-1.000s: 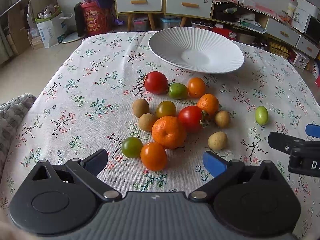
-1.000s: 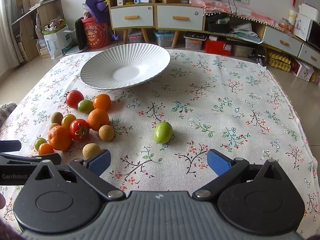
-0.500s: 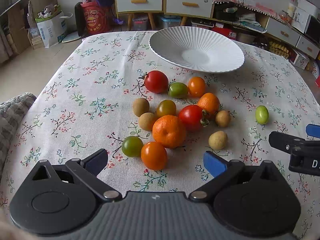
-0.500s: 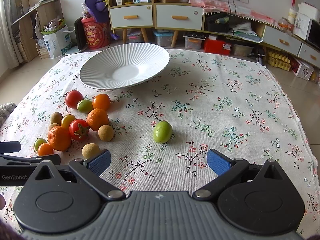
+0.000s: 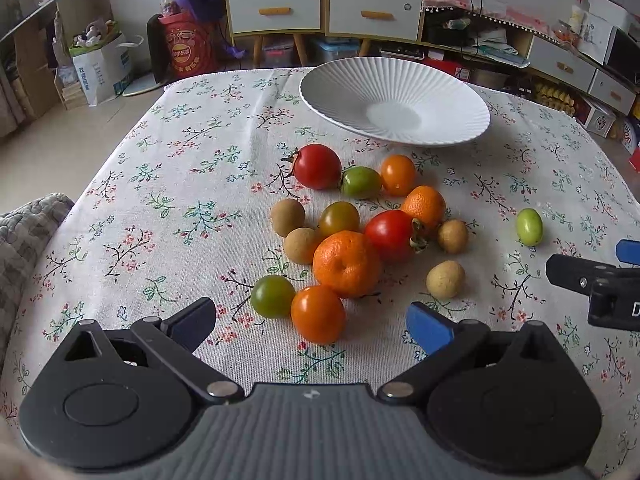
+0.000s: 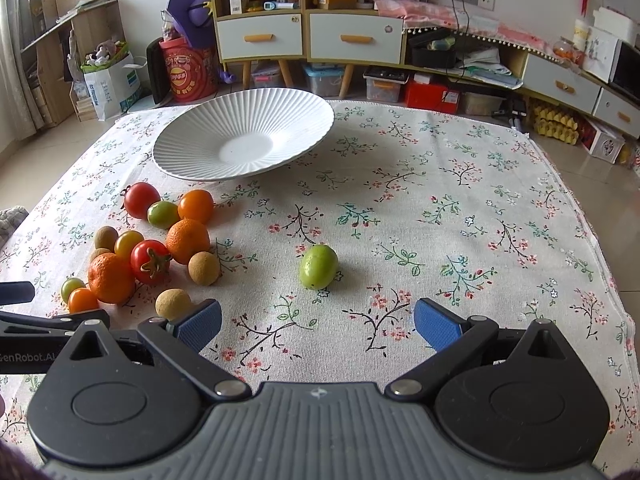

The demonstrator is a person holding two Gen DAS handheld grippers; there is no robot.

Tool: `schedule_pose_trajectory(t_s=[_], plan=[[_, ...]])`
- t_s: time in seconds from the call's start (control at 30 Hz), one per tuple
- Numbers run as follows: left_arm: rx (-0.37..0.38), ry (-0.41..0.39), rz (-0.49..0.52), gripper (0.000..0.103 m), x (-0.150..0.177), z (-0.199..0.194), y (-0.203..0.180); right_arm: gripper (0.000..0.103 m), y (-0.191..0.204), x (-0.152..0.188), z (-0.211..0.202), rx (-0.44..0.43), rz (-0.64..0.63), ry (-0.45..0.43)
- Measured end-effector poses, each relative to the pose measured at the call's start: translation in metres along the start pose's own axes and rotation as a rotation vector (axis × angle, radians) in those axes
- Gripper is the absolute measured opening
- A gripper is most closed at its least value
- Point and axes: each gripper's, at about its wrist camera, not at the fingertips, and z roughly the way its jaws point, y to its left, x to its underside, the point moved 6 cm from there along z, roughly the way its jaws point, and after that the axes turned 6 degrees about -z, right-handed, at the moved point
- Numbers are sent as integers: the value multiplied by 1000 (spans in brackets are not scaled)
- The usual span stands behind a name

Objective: Organize fruits
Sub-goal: 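Move both tools toward the fruit cluster and the green lime, then grasp the green lime with the right tool while the left tool grasps an orange cherry tomato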

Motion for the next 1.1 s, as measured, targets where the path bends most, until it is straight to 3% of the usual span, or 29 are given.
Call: schedule_pose_trajectory(t_s=[0.37, 0.63, 1.0, 1.1], plan=[[53, -26, -5, 99, 10, 7, 15, 103, -12, 13, 15, -13, 39, 28], [41, -72, 16, 99, 26, 14, 20, 103, -10, 25, 28, 17, -25, 52], [54, -104, 2, 99, 31, 11, 25, 103, -2, 19, 38, -10, -123, -77], [53, -107, -10, 94, 29, 9, 26, 103, -3, 13, 40, -25, -124, -78]])
